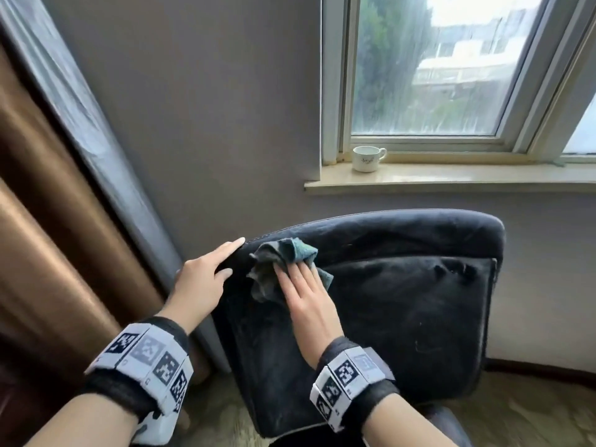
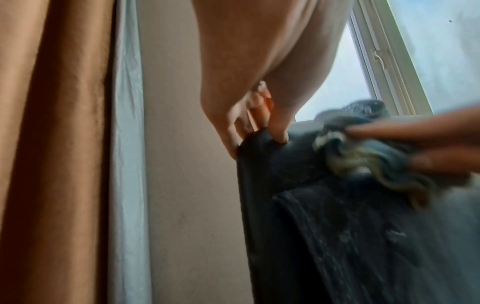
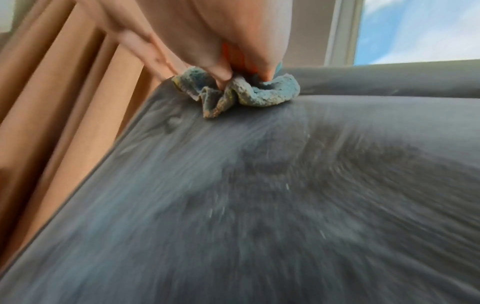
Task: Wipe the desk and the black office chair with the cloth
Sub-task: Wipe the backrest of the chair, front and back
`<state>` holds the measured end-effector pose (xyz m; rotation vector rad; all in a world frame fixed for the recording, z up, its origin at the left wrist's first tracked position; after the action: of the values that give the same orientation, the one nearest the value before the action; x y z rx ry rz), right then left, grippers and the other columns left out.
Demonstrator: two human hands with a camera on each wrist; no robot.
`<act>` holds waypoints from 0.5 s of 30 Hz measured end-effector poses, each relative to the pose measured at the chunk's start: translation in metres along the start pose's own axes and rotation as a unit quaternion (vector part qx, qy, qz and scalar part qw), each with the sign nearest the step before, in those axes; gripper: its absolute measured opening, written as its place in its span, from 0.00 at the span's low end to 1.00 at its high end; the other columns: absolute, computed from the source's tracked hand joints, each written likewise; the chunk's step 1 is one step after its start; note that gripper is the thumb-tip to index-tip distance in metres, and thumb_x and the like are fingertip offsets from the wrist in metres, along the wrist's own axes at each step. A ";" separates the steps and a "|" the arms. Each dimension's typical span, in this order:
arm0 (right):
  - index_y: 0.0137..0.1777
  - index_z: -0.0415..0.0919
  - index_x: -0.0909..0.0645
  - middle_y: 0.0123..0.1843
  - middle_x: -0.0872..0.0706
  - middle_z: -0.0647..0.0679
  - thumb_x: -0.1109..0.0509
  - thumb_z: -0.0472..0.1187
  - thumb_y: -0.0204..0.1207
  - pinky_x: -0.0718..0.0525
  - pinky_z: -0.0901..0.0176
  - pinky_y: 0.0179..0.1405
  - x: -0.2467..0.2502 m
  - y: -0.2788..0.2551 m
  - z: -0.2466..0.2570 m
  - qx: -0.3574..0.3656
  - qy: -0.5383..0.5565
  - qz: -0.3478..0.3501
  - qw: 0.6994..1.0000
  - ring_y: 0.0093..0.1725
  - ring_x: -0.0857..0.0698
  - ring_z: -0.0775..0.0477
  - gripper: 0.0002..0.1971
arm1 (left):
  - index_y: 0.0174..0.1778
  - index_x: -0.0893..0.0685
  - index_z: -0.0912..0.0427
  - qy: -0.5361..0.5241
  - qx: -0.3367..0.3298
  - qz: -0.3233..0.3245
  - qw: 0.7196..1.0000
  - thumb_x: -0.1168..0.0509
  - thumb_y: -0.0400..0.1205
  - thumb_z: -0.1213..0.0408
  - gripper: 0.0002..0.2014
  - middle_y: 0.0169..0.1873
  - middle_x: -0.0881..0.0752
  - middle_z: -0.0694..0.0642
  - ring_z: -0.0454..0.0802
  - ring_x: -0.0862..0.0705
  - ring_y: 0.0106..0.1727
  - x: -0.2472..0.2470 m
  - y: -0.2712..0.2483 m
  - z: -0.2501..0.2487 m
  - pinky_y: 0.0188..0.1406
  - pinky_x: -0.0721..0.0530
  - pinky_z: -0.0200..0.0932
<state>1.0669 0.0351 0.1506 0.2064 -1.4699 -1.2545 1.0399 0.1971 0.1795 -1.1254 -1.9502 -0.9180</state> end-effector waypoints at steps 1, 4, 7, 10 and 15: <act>0.68 0.28 0.23 0.68 0.21 0.31 0.50 0.26 0.70 0.30 0.42 0.72 0.005 0.012 -0.017 -0.057 0.004 -0.029 0.998 0.70 0.24 0.33 0.27 | 0.75 0.30 0.36 0.003 0.002 -0.001 1.000 0.35 0.82 0.69 0.29 0.71 0.22 0.43 0.52 0.23 0.72 0.005 -0.005 0.006 0.72 0.28 0.48; 0.71 0.28 0.27 0.75 0.29 0.32 0.50 0.21 0.65 0.28 0.36 0.70 0.019 0.027 -0.069 -0.206 -0.002 -0.106 0.973 0.75 0.31 0.32 0.32 | 0.73 0.27 0.36 0.024 0.022 -0.001 0.999 0.33 0.81 0.67 0.28 0.64 0.15 0.48 0.56 0.19 0.66 0.018 -0.016 0.021 0.63 0.27 0.42; 0.71 0.31 0.25 0.77 0.30 0.37 0.54 0.24 0.78 0.34 0.41 0.74 -0.007 0.017 -0.004 -0.058 0.040 -0.062 0.996 0.78 0.35 0.38 0.25 | 0.71 0.24 0.37 0.016 0.033 -0.007 0.999 0.30 0.78 0.67 0.28 0.60 0.13 0.51 0.57 0.17 0.63 0.027 -0.026 0.035 0.60 0.25 0.41; 0.68 0.34 0.22 0.73 0.24 0.39 0.56 0.36 0.88 0.35 0.46 0.76 -0.026 -0.012 0.063 0.137 0.072 0.028 0.988 0.75 0.31 0.43 0.22 | 0.68 0.21 0.37 -0.027 0.036 -0.020 0.999 0.26 0.75 0.68 0.28 0.61 0.14 0.47 0.50 0.18 0.67 0.033 -0.036 0.046 0.66 0.24 0.42; 0.73 0.40 0.30 0.70 0.21 0.42 0.56 0.29 0.84 0.39 0.46 0.78 -0.020 -0.006 0.011 0.045 0.062 -0.026 0.997 0.73 0.27 0.42 0.22 | 0.65 0.17 0.44 -0.049 0.026 -0.032 0.998 0.26 0.73 0.72 0.26 0.60 0.13 0.44 0.43 0.18 0.65 0.034 -0.030 0.040 0.67 0.27 0.35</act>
<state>1.0622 0.0528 0.1365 0.3779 -1.4228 -1.1976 0.9911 0.2330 0.1798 -1.1033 -2.0887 -0.8548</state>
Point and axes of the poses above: each hand's wrist, its own y-axis towards the middle knuckle, its own x-axis out of the back of the hand, z = x × y, the point moved 9 cm from there along y, towards the middle knuckle
